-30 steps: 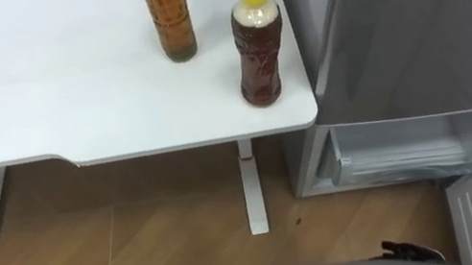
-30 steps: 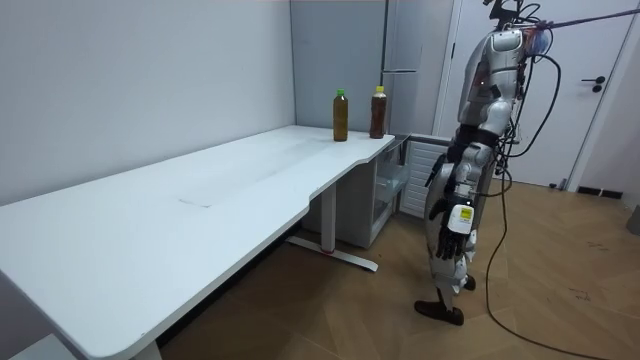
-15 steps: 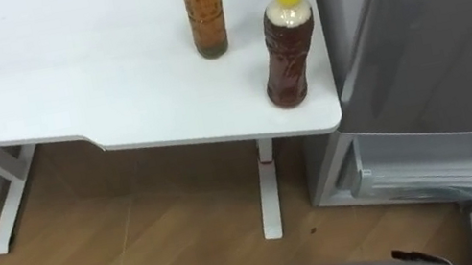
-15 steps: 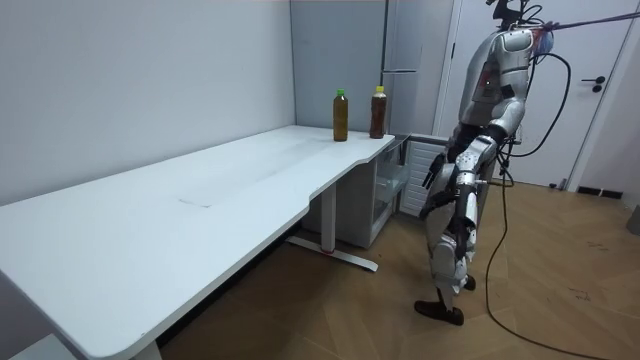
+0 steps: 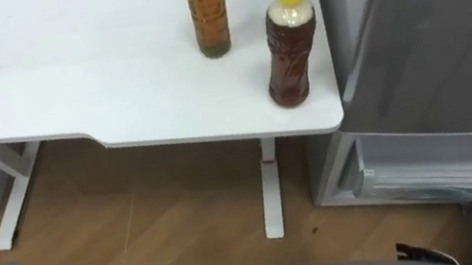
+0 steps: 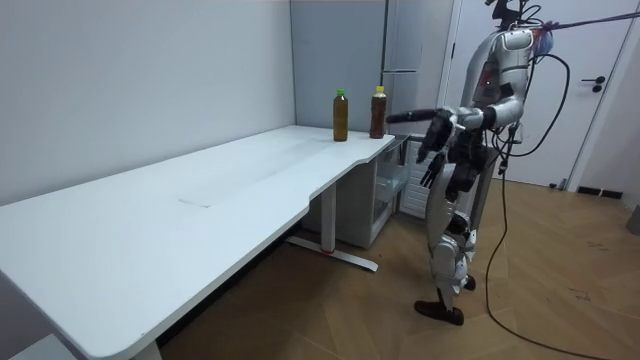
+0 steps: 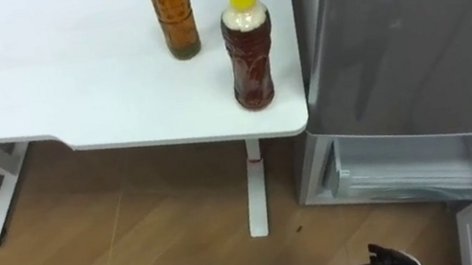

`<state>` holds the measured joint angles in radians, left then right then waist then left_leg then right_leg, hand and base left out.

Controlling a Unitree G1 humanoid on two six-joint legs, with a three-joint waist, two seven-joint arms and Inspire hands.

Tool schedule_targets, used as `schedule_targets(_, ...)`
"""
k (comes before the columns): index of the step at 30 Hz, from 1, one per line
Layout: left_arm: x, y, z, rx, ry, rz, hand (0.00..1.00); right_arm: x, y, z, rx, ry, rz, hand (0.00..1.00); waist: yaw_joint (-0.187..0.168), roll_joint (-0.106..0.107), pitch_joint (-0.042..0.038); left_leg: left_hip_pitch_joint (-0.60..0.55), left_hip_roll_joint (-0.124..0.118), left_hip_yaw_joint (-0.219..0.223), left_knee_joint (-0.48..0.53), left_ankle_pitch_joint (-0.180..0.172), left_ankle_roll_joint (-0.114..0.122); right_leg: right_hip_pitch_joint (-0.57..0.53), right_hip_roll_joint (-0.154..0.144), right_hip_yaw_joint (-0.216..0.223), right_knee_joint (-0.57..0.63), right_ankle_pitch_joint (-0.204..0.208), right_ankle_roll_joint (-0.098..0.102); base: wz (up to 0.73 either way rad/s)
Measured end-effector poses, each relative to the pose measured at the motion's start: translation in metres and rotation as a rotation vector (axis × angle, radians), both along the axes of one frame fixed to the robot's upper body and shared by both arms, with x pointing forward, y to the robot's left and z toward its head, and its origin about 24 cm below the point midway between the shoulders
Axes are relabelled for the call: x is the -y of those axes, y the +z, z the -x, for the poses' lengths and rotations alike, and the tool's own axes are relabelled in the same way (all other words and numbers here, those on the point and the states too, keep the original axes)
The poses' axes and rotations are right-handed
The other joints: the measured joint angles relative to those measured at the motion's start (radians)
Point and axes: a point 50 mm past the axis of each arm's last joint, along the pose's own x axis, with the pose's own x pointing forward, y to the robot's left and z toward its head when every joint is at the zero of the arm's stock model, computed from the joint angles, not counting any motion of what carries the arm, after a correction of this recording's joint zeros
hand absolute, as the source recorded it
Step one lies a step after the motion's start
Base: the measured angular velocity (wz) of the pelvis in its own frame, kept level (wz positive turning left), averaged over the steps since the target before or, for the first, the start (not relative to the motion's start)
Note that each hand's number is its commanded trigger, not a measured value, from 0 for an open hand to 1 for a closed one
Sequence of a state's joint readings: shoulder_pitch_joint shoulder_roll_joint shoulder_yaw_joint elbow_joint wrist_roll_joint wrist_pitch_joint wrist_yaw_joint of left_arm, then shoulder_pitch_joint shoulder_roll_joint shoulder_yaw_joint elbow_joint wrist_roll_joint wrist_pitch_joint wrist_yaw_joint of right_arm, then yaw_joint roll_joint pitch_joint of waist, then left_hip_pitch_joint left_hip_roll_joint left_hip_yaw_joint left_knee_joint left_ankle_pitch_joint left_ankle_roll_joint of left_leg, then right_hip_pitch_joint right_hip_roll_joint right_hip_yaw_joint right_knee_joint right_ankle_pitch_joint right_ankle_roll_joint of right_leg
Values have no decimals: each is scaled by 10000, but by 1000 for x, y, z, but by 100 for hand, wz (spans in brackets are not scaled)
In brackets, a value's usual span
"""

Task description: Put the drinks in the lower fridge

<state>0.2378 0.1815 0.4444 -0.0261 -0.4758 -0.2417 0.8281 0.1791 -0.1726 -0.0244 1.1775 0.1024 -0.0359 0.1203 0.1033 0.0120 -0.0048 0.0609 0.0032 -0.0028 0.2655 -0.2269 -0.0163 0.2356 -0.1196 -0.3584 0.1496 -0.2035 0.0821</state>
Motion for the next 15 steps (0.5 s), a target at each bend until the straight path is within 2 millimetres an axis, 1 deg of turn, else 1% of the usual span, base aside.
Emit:
schedule_targets(1,0,6,-1,130,-60,-289,0,0,0,0,18,-2,6,0,-5,2,-2,12,0,0,-10,0,0,7,0,-1,-2,0,0,0)
schedule_targets(3,0,27,-2,461,-105,-1465,0,1,0,1,36,-23,33,0,-103,24,-4,39,1,-1,-46,5,0,2,3,37,-7,0,0,0)
schedule_targets(4,4,38,-3,612,-205,-2099,0,1,0,2,29,27,54,0,-134,27,-3,34,0,-1,-42,5,0,-13,3,47,-9,0,-1,0)
schedule_targets(5,7,45,-4,679,-284,-2494,0,1,0,1,47,52,56,0,-140,23,-1,30,1,0,-36,5,0,-25,7,58,-10,0,-1,0)
schedule_targets(6,12,57,-6,758,-462,-3370,0,1,1,1,127,64,38,0,-189,29,8,10,1,-7,10,2,0,-31,14,97,-19,1,-1,0)
schedule_targets(7,17,68,-8,755,-615,-4260,0,1,1,0,200,72,21,0,-242,42,33,-16,-1,-12,8,2,0,-2,16,86,-48,2,-2,0)
schedule_targets(8,18,73,-9,735,-670,-4699,0,1,1,-1,248,91,1,0,-278,53,33,-21,-4,-12,11,1,0,10,20,87,-85,3,-4,0)
schedule_targets(10,26,93,-19,862,-981,-6229,0,3,1,-1,278,114,-73,0,-364,118,55,-69,-3,-24,21,2,-3,-3,45,160,-139,5,-8,0)
schedule_targets(11,28,98,-21,946,-1133,-6528,0,5,2,0,286,116,-78,0,-378,133,58,-73,-3,-18,21,2,-3,-13,45,186,-138,5,-8,-3)
schedule_targets(13,37,114,-25,1133,-1610,-7644,0,9,3,-1,404,186,-80,0,-482,216,88,-110,-3,14,13,3,-1,-70,41,244,-137,6,-9,-5)
schedule_targets(15,44,122,-26,1131,-1854,-8390,0,11,4,-2,512,57,-94,0,-593,285,97,-135,-5,22,8,5,1,-100,38,239,-144,6,-9,0)
